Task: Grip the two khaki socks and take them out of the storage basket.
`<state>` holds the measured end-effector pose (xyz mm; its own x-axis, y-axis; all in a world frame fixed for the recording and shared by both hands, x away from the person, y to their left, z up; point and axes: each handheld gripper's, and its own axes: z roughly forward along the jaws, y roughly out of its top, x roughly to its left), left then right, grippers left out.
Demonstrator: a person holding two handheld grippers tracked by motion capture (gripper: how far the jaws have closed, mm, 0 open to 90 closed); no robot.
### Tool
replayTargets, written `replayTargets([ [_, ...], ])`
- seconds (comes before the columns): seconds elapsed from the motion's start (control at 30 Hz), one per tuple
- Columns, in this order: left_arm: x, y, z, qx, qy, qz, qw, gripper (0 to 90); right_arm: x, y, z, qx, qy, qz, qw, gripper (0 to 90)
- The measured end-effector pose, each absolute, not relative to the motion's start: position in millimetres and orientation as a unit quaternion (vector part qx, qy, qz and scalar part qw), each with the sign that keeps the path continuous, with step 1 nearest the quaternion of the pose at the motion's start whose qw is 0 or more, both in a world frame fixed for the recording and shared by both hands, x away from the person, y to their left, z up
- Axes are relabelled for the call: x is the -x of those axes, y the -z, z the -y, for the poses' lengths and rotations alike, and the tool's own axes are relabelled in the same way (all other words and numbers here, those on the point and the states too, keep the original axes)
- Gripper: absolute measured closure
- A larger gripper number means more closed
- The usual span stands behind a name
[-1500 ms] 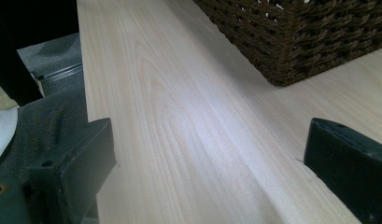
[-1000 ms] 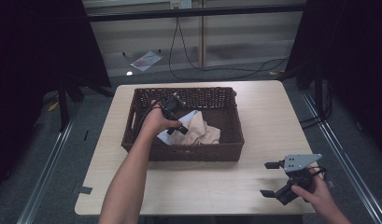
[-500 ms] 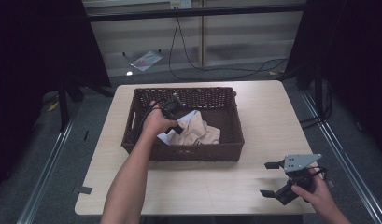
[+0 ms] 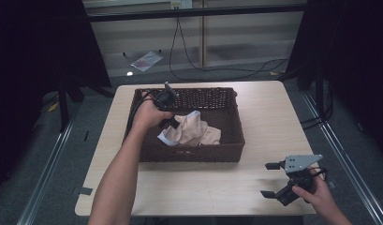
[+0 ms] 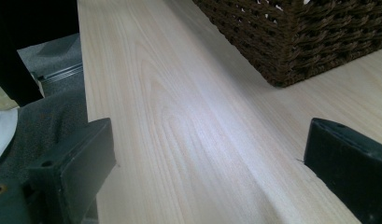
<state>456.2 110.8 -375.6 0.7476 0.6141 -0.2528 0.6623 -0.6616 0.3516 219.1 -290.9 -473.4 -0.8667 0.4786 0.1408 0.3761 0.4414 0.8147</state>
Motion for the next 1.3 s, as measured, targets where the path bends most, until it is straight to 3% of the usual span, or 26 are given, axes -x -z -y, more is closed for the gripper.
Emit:
replayTargets([
  [0.47, -459, 400, -108, -0.905, 0.056, -0.368, 0.208, 80.2, -219, 474, 291, -0.251, -0.464, -0.848, 0.055, 1.3],
  [0.6, -459, 403, -107, -0.907, 0.060, -0.365, 0.199, 83.2, -219, 474, 291, -0.250, -0.464, -0.848, 0.055, 1.3],
  [1.3, -433, 332, -120, -0.909, 0.094, -0.334, 0.233, 84.1, -220, 474, 290, -0.252, -0.464, -0.847, 0.055, 1.3],
])
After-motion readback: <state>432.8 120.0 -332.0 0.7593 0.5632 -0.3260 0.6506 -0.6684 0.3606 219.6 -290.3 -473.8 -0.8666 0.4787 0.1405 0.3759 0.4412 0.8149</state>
